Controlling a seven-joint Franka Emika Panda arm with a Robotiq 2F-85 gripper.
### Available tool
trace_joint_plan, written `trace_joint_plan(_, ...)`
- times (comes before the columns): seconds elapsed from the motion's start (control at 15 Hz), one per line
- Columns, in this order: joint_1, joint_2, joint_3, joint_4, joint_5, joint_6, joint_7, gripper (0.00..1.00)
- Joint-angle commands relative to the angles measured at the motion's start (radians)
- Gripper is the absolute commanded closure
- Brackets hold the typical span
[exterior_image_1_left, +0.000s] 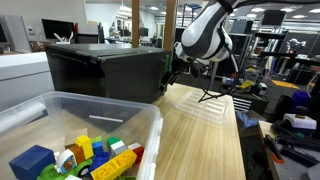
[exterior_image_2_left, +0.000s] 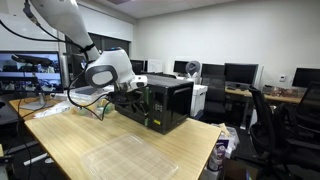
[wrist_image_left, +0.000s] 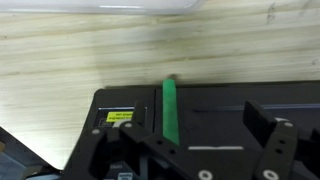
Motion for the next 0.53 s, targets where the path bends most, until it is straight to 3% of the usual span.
trace_joint_plan(0.0,0.039,0.013,-0.038,0.026,-0.020,-0.027,0.037,0.00)
trace_joint_plan(0.07,0.045,0.016,-0.043,0.030,-0.017,-0.030,0.036,0.12)
trace_joint_plan(0.13,0.051,0.019,-0.047,0.033,-0.015,-0.032,0.035,0.04)
trace_joint_plan(0.47,0.052,0.034,-0.057,0.056,0.001,-0.048,0.045,0.00)
